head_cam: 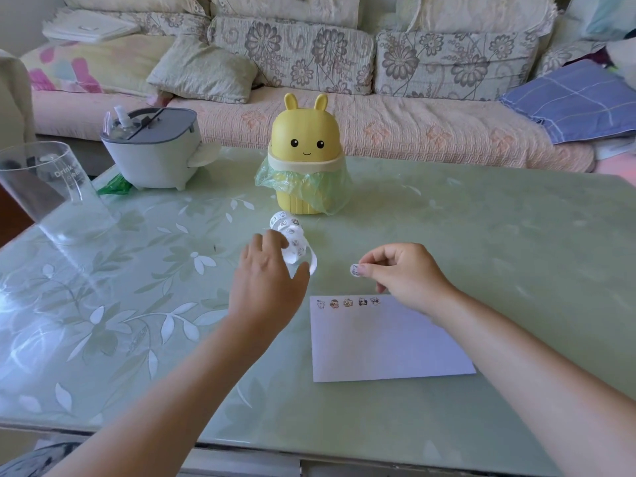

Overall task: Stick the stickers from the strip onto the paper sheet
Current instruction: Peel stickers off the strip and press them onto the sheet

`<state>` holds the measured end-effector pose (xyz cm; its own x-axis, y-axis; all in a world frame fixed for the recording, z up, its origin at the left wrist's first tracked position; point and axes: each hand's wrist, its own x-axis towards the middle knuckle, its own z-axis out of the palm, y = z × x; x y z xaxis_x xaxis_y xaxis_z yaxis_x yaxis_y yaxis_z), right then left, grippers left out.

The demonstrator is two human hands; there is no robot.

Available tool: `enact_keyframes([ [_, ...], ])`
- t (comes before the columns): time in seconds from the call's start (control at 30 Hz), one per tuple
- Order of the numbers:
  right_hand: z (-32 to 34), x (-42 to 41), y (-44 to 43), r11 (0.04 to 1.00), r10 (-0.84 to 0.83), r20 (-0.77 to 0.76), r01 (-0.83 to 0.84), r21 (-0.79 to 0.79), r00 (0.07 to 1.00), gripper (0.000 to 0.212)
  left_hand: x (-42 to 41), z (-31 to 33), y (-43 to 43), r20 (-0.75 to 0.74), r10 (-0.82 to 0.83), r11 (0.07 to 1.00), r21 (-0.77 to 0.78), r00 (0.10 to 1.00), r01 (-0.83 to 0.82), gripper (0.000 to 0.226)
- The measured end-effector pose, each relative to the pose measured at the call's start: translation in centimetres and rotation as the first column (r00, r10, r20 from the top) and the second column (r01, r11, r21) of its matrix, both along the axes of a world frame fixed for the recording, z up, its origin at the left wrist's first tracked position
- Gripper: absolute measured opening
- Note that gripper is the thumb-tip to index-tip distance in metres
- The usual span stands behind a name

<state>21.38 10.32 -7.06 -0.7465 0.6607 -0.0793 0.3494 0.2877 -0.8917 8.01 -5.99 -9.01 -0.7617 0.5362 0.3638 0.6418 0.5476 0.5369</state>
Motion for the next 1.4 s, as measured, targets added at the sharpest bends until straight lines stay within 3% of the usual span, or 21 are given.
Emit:
enact_keyframes([
  [0.13,-0.2,2.0,1.7,0.999,-0.043,0.115,0.045,-0.018,0.992,0.011,1.7,0.0,0.9,-0.185,-0.280,0.955,0.050,0.942,0.293,0.017],
  [0.23,-0.5,3.2,2.5,0.998,-0.059,0.154,0.064,-0.026,0.986,0.012,2.7,-0.9,1.6,-0.172,-0.481,0.876,-0.049,0.860,0.480,0.016],
  [0.37,-1.0,4.1,3.1,0.999,-0.022,0.189,0.030,-0.040,0.982,0.009,3.5,-2.6,2.3,-0.084,-0.590,0.802,-0.175,0.803,0.571,0.020],
  [0.57,-1.6,4.1,3.4,1.000,0.017,0.231,-0.018,0.002,0.973,0.008,4.3,-4.0,3.1,-0.101,-0.617,0.767,-0.298,0.781,0.568,0.044],
  [1.17,-2.3,2.9,3.5,0.977,-0.007,0.360,-0.071,0.203,0.933,0.013,4.4,-4.3,3.1,-0.107,-0.602,0.767,-0.352,0.791,0.537,0.044],
  [1.4,-1.9,2.1,2.9,0.948,-0.065,0.450,-0.086,0.307,0.891,0.012,4.9,-4.7,3.4,-0.188,-0.597,0.774,-0.391,0.780,0.498,0.043],
])
